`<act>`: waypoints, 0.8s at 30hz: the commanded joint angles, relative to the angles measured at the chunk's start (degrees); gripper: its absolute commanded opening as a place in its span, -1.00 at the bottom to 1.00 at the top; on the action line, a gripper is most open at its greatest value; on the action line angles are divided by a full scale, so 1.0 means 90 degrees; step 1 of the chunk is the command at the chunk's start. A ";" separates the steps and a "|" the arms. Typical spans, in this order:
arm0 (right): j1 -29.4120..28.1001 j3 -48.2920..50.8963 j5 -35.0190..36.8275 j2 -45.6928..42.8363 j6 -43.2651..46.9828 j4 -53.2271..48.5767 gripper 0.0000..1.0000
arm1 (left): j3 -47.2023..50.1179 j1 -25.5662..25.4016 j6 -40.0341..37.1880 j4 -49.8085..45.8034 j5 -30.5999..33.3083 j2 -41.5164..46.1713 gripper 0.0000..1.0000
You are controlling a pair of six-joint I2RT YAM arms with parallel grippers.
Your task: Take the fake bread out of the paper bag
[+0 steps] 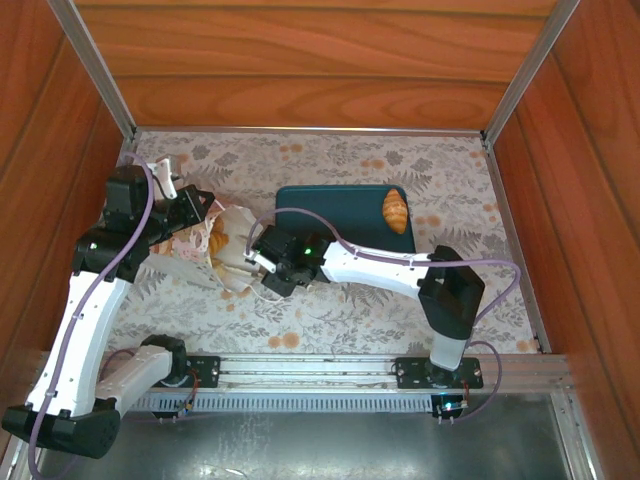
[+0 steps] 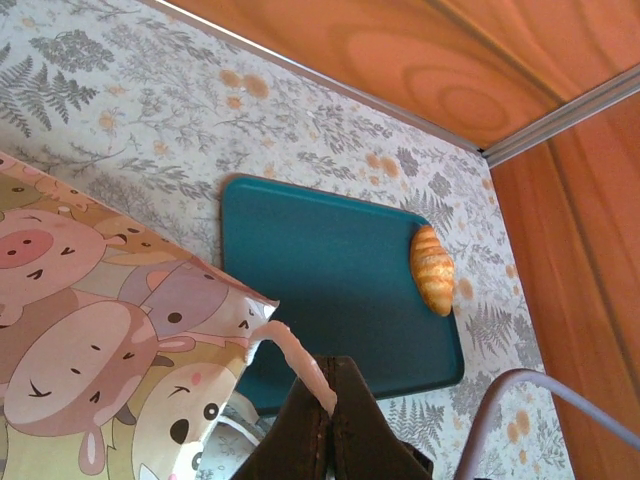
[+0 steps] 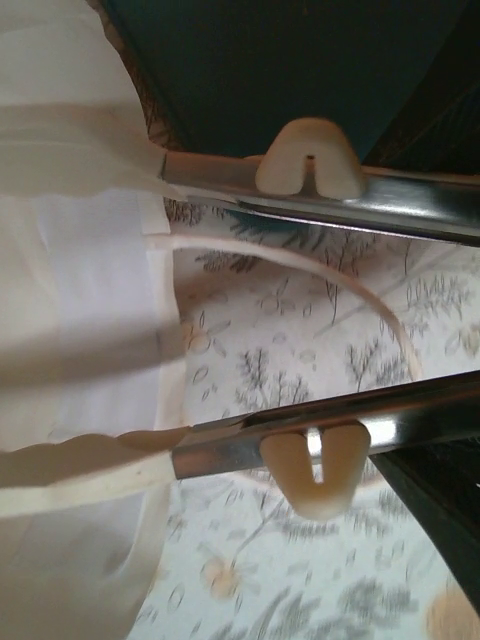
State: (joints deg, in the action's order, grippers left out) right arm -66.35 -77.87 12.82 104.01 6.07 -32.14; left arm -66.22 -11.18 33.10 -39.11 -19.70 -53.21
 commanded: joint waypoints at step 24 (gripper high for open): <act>0.0165 -0.1163 0.0035 0.0514 0.0821 -0.0113 0.07 | -0.0227 0.0041 0.0062 -0.0019 -0.0106 -0.0074 -1.00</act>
State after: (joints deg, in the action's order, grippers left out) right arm -65.14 -87.53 14.11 110.24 15.53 -32.64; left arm -66.26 -11.14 33.19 -39.72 -19.77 -54.26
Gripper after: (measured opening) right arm 0.547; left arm 0.046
